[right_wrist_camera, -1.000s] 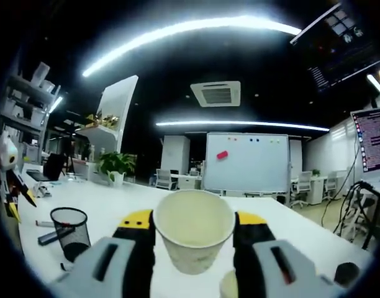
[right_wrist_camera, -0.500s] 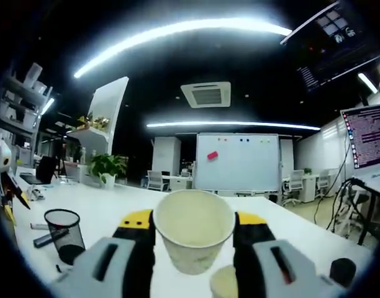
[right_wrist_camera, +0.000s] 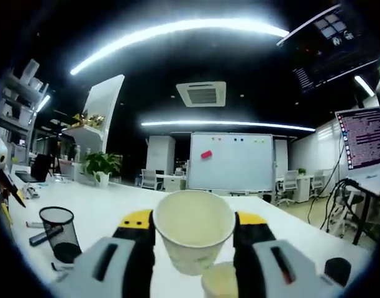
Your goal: Place the scattered laser pointers and whiteboard markers into the pen holder and stack the scattered paper cups together
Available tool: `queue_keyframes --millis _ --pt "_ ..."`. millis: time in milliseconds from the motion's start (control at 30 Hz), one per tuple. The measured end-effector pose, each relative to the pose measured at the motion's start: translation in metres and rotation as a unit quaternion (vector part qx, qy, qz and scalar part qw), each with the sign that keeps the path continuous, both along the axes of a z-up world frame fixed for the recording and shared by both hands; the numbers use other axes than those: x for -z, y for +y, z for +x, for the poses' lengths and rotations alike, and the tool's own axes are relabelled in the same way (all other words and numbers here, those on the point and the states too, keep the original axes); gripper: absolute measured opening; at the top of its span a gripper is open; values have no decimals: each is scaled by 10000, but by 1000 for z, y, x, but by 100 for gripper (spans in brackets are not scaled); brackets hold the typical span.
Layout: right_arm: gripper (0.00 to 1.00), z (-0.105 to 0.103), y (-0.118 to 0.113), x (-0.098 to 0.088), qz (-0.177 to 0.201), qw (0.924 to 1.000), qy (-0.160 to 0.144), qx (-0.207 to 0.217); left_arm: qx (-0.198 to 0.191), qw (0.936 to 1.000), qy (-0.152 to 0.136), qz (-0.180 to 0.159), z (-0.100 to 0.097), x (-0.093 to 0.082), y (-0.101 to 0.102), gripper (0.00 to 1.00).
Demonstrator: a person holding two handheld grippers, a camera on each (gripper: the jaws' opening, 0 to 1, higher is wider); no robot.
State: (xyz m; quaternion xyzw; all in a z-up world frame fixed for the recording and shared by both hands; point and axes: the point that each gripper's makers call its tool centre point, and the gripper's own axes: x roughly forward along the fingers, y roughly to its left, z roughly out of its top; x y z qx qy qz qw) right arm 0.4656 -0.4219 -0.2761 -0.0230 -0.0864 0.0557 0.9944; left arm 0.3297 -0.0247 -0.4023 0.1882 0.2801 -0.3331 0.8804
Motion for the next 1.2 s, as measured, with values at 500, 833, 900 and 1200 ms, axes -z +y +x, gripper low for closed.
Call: queue_keyframes --millis 500,833,900,1200 --pt "50 2 -10 2 95 9996 105 227 10 10000 5 4 1 1 1 61" --pt "50 1 -25 3 189 9989 120 412 39 10000 -8 17 1 -1 0 61" --pt "50 0 -27 2 206 9988 107 436 45 10000 -14 27 1 -1 0 61" --pt "50 -2 -35 3 281 9979 116 579 55 10000 -28 34 1 -2 -1 61"
